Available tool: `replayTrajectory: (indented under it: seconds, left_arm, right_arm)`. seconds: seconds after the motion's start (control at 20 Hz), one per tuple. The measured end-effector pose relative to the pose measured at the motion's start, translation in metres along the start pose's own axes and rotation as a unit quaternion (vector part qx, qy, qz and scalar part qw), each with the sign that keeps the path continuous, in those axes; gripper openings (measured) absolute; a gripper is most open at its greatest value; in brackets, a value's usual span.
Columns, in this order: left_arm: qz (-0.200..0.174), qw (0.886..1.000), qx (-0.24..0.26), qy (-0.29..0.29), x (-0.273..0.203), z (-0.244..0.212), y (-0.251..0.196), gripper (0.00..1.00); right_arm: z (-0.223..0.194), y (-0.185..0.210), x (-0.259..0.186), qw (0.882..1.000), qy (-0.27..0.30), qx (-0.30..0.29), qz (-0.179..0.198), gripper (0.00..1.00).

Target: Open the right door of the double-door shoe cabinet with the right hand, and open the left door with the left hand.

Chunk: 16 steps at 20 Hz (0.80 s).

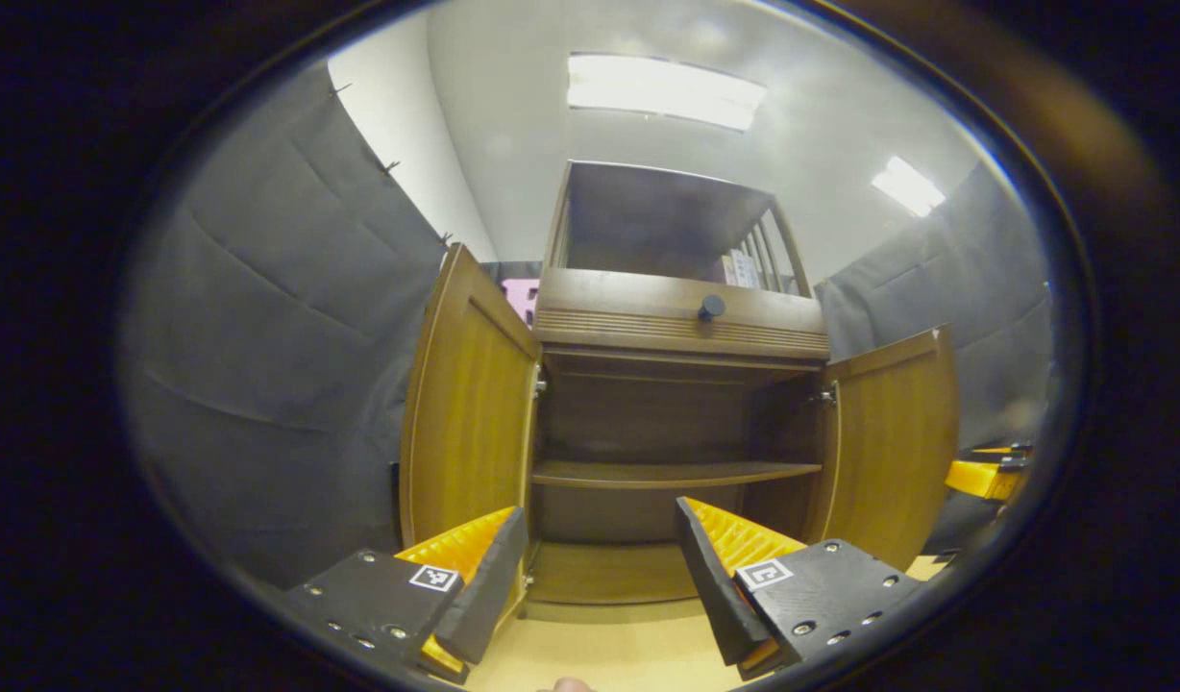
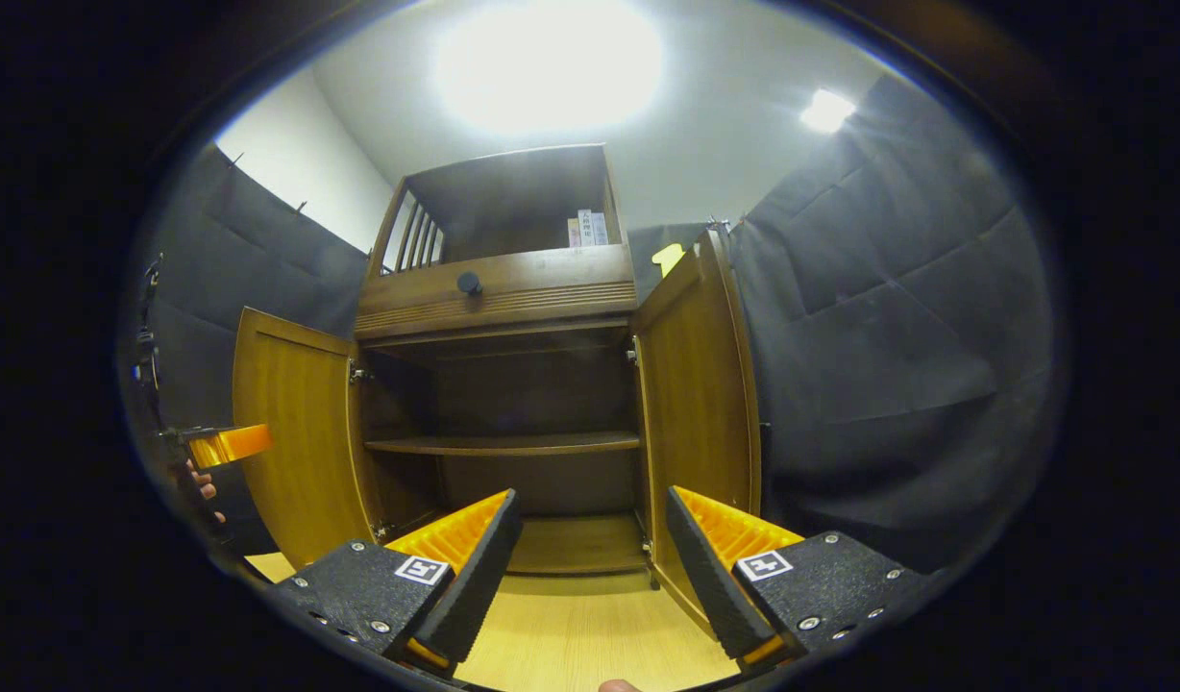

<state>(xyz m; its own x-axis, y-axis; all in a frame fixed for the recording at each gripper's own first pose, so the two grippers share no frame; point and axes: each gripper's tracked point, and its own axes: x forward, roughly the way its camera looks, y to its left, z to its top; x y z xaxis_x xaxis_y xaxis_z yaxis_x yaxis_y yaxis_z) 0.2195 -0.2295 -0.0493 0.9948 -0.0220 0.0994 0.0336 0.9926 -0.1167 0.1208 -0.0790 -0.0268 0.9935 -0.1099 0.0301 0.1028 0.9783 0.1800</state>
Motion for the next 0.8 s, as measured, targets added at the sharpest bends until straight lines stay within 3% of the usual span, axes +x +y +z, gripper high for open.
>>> replayTrajectory:
  seconds: [0.3, 0.4, 0.45, 0.8]
  left_arm:
    - [-0.019, 1.000, 0.013, 0.009, 0.001, 0.002, -0.041, 0.95]
    - [-0.022, 1.000, 0.016, 0.008, 0.004, 0.006, -0.049, 0.82]
    - [-0.024, 1.000, 0.018, 0.007, 0.004, 0.006, -0.053, 0.82]
    - [-0.031, 0.999, 0.017, 0.010, 0.009, 0.006, -0.060, 0.95]
  right_arm:
    - [0.004, -0.003, 0.004, 1.000, 0.011, -0.005, 0.014, 0.91]
    - [0.003, -0.003, 0.003, 1.000, 0.012, -0.003, 0.018, 0.93]
    - [0.002, -0.004, 0.003, 1.000, 0.013, -0.002, 0.020, 0.91]
    - [0.001, -0.001, 0.008, 0.999, 0.022, -0.010, 0.027, 0.93]
